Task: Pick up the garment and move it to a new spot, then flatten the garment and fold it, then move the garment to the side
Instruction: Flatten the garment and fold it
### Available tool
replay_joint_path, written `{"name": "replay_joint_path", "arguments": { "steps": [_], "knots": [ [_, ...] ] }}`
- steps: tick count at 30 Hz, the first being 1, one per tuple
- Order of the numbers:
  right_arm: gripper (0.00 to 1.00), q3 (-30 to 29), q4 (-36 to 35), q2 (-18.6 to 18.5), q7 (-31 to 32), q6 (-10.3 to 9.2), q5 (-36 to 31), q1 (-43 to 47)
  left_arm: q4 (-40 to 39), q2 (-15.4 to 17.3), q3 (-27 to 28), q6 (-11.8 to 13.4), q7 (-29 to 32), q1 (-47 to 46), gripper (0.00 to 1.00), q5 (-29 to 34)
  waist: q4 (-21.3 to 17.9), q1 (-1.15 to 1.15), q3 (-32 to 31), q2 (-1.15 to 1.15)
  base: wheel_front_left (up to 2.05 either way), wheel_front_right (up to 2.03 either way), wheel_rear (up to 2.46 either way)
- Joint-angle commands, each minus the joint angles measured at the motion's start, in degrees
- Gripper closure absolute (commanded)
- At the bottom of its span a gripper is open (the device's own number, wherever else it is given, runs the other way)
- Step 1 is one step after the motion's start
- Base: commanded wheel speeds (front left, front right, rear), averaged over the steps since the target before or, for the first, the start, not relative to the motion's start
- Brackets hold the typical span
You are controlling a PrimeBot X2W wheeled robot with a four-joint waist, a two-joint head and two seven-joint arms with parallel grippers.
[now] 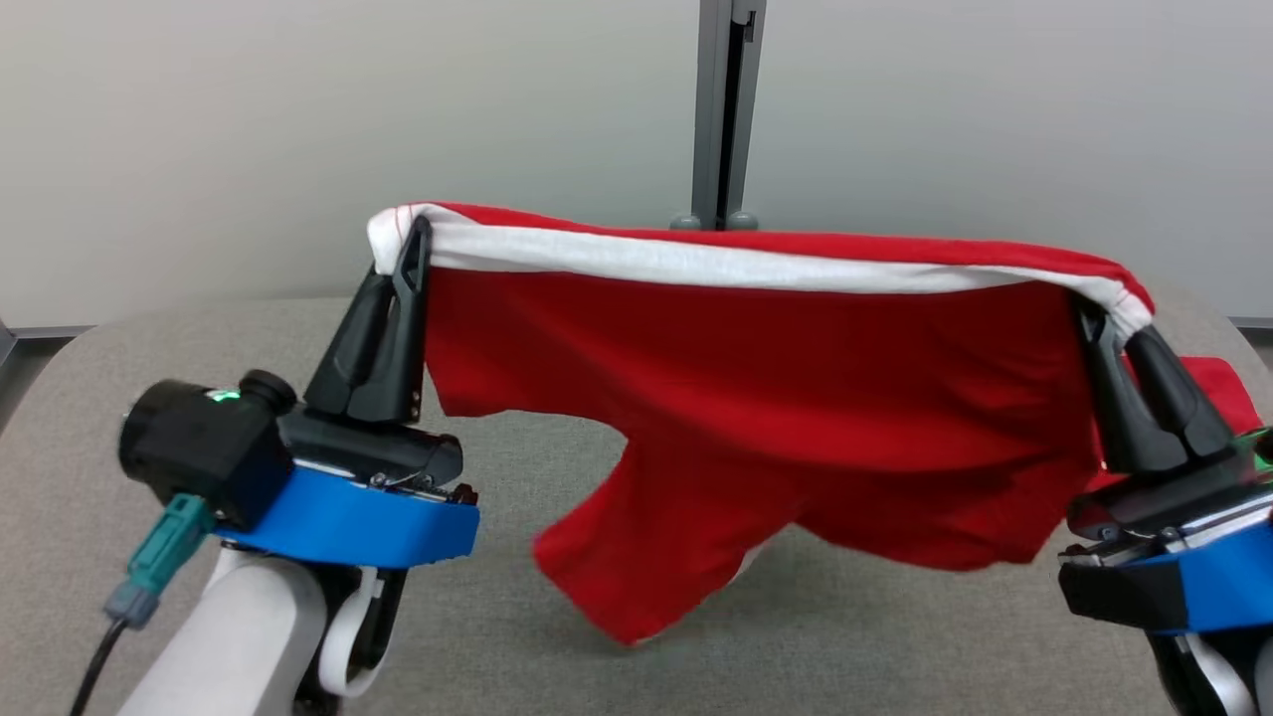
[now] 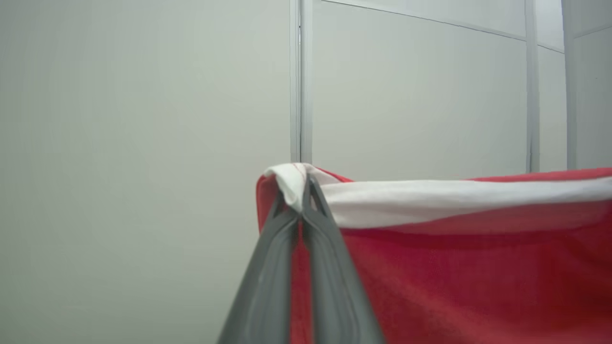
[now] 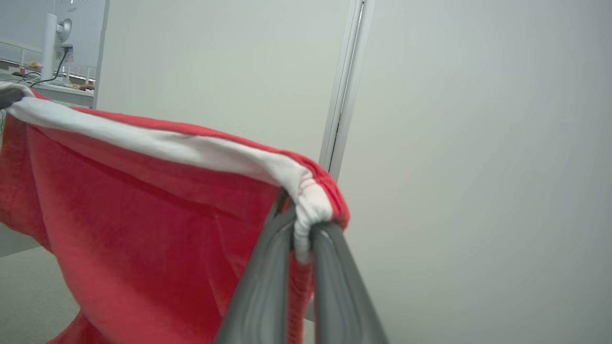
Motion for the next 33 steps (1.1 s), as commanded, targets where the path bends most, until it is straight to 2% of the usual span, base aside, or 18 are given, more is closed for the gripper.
{"name": "replay_joint_path", "arguments": {
  "steps": [1,7,10,14,18,22,25,29,33],
  "knots": [
    [1.00,-0.5,-2.7,0.1,0.8,-0.01,-0.4,1.1,-3.6,1.5,0.7,1.0,1.7,0.9,1.00,0.9,-0.4,0.01,0.0,0.00,0.00,0.00,0.00],
    [1.00,-1.0,-10.0,0.4,3.6,0.00,0.0,2.2,-14.2,4.4,1.4,2.3,8.3,-0.1,1.00,0.1,-0.8,0.01,1.1,0.00,0.00,0.00,0.00],
    [1.00,-1.0,-10.6,0.5,4.4,-0.01,0.7,1.4,-16.0,4.3,0.8,2.4,10.3,-0.9,1.00,-0.2,-0.9,0.01,3.4,0.00,0.00,0.00,0.00],
    [1.00,-0.1,-7.7,0.5,4.7,0.00,2.0,-1.8,-15.1,4.2,1.5,1.7,11.1,-3.2,1.00,-1.3,-0.5,0.01,8.0,0.00,0.00,0.00,0.00],
    [1.00,1.5,-0.6,-1.4,3.5,0.00,2.4,-9.3,-10.3,4.6,2.9,-0.5,11.0,-8.5,1.00,-2.2,-0.4,0.01,13.5,0.00,0.00,0.00,0.00],
    [1.00,3.6,8.7,-3.4,1.8,-0.01,1.6,-22.2,-2.2,5.2,3.6,-4.1,10.8,-18.5,1.00,-1.8,-0.4,0.01,17.8,0.00,0.00,0.00,0.00],
    [1.00,5.2,17.0,-3.5,-1.1,-0.01,0.1,-33.5,5.3,5.1,3.2,-6.8,9.1,-27.8,1.00,0.7,-0.5,0.01,19.9,0.00,0.00,0.00,0.00],
    [1.00,6.4,28.1,-1.5,-5.8,-0.01,-1.6,-45.9,14.6,2.7,3.6,-8.3,4.6,-38.3,1.00,2.7,-0.3,0.01,22.4,0.00,0.00,0.00,0.00],
    [1.00,8.1,37.6,0.5,-11.8,0.00,-4.2,-52.5,20.8,0.5,3.2,-8.8,0.6,-43.4,1.00,3.7,0.0,0.01,25.1,0.00,0.00,0.00,0.00]
  ]
}}
